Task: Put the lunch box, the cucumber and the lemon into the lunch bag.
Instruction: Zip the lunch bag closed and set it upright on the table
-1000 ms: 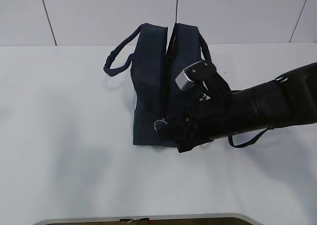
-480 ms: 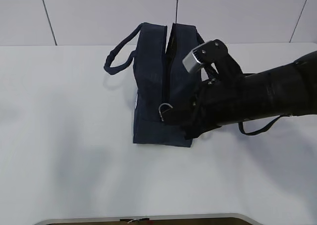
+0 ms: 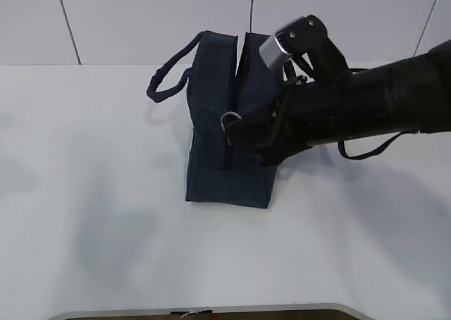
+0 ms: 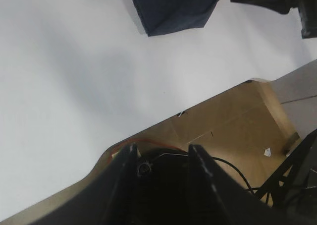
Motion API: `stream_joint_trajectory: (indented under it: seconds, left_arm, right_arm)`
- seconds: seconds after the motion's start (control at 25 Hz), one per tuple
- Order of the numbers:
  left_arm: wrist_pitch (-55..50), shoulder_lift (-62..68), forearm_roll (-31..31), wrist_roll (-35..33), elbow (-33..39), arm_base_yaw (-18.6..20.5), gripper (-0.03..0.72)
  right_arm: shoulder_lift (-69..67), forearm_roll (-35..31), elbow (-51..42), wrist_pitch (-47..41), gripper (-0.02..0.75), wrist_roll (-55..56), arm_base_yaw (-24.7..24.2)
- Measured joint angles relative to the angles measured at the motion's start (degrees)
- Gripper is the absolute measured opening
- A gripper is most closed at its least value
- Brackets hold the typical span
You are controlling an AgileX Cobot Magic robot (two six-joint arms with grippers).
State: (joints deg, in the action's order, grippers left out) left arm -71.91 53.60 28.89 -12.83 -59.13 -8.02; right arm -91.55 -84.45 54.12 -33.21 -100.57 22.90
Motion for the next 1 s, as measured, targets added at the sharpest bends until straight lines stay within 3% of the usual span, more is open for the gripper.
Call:
stream_joint_trajectory:
  seconds: [0.52,1.0]
  left_arm:
    - [3.9,7.4,1.3,-6.2,1.1,-0.5,0.349]
    - [21.0,20.0,2.4,-14.5,1.1,-12.0,0.353]
  right_arm:
    - [0.0,0.8,5.4,0.0,0.005,0.1,0.0]
    - [0.0,0.8,6.0,-0.1,0.005,2.6,0.0]
